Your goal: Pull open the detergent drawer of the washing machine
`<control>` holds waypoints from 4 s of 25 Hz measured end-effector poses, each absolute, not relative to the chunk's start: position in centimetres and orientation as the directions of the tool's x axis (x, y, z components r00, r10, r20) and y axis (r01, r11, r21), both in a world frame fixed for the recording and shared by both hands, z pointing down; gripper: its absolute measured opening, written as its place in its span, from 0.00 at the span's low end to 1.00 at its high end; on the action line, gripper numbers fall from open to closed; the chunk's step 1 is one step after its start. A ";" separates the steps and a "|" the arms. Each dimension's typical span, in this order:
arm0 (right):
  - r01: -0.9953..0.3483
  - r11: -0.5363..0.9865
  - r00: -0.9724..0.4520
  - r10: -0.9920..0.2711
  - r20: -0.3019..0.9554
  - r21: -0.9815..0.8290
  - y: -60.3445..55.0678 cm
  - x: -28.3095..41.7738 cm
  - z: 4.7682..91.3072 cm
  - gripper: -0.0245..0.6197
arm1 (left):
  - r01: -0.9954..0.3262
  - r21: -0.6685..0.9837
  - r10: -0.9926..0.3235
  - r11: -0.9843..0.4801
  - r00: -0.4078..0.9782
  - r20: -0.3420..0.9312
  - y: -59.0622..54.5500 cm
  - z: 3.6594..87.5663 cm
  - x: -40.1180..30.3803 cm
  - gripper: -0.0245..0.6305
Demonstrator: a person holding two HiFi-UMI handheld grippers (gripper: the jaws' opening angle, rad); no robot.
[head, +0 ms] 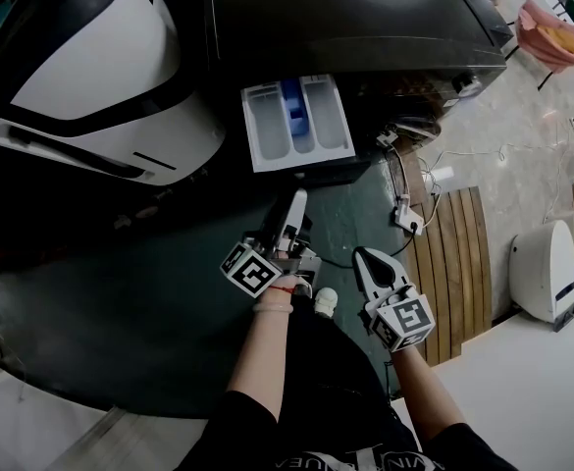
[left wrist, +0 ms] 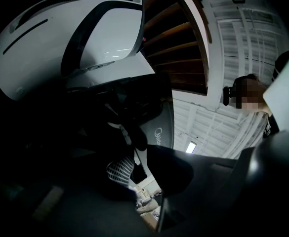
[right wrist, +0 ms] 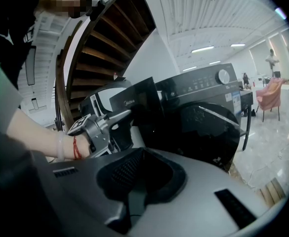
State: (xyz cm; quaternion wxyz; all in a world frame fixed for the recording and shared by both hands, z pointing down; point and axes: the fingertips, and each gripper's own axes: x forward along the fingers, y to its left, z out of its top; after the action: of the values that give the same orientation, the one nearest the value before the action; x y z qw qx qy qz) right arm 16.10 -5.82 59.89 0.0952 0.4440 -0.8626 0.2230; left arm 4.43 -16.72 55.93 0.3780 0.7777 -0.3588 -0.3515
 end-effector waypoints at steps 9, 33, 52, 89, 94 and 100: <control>-0.810 0.501 -0.584 -0.729 0.357 -0.305 -5.9 16.1 59.7 0.06 | -0.297 0.839 -0.822 -0.456 0.502 -0.270 -16.2 56.5 4.2 0.14; -0.811 0.526 -0.580 -0.779 0.238 -0.255 -9.3 15.7 51.9 0.05 | -0.603 0.647 -0.821 -0.466 0.567 -0.063 -13.9 52.2 0.8 0.05; -0.781 0.590 -0.621 -0.770 0.148 -0.207 -9.9 14.9 44.0 0.05 | -0.772 0.436 -0.851 -0.462 0.524 0.025 -12.2 44.7 -2.6 0.05; -0.748 0.657 -0.661 -0.750 0.015 -0.088 -12.7 15.1 31.7 0.05 | -0.913 0.118 -0.920 -0.390 0.391 -0.010 -12.6 31.2 -6.6 0.05; -0.749 0.658 -0.660 -0.751 0.001 -0.083 -13.0 15.0 31.1 0.05 | -0.925 0.082 -0.928 -0.372 0.373 -0.003 -12.3 30.7 -7.1 0.05; -0.750 0.656 -0.658 -0.753 -0.011 -0.084 -13.3 14.6 30.8 0.05 | -0.931 0.104 -0.937 -0.349 0.350 -0.012 -12.0 31.0 -7.8 0.05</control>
State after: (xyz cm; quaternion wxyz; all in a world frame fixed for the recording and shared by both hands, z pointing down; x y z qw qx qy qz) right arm 14.63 -13.33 30.77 -0.0223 0.4128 -0.9098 0.0362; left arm -7.76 -11.95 30.99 0.0392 0.8206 -0.5692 -0.0344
